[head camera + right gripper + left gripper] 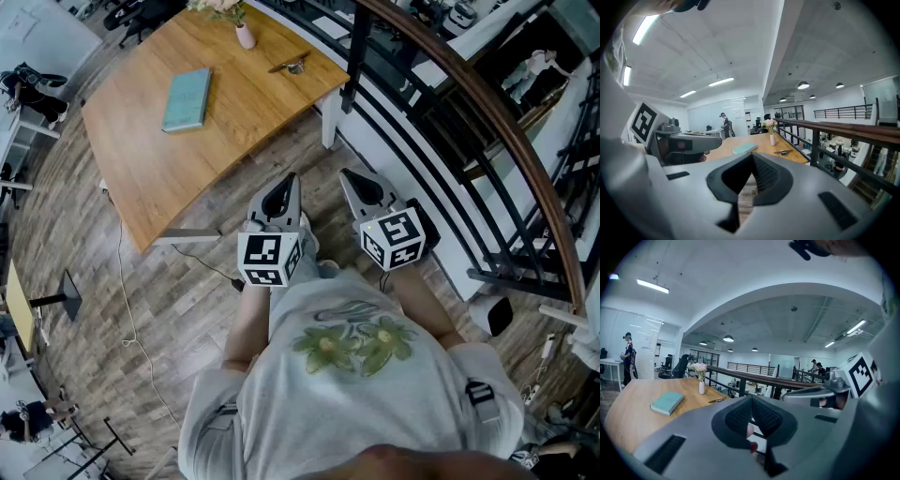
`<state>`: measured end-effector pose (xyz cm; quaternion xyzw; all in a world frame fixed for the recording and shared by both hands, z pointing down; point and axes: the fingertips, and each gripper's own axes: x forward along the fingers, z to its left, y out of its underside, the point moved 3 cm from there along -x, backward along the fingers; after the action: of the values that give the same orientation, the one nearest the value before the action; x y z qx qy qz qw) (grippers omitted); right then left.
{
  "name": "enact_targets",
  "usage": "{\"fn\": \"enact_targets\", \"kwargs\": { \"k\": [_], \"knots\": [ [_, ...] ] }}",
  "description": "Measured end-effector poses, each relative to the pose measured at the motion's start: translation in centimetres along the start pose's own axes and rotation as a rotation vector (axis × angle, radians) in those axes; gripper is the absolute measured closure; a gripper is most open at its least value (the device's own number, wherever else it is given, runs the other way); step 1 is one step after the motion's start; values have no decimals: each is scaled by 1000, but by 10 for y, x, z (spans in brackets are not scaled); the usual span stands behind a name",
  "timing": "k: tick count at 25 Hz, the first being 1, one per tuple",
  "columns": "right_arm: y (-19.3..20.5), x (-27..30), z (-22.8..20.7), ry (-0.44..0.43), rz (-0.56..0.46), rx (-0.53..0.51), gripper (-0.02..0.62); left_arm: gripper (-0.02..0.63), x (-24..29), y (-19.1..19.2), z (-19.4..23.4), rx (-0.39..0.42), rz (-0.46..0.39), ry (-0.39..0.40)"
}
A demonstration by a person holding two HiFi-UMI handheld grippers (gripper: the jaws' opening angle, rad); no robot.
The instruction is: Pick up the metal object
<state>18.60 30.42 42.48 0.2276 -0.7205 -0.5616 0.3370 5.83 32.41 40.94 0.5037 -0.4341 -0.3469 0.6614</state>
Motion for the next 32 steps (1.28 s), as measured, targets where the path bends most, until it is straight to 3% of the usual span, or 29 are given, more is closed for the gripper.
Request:
{"fn": "enact_targets", "kwargs": {
  "k": [8,23,32],
  "knots": [
    [-12,44,-22,50,-1,-15,588,592,37,-3,33,-14,11,12],
    [-65,154,-74,58,-27,-35,588,592,137,-44,120,-23,12,15],
    [-76,217,-93,53,-10,-20,579,592,173,-52,172,-25,22,3]
  ]
}}
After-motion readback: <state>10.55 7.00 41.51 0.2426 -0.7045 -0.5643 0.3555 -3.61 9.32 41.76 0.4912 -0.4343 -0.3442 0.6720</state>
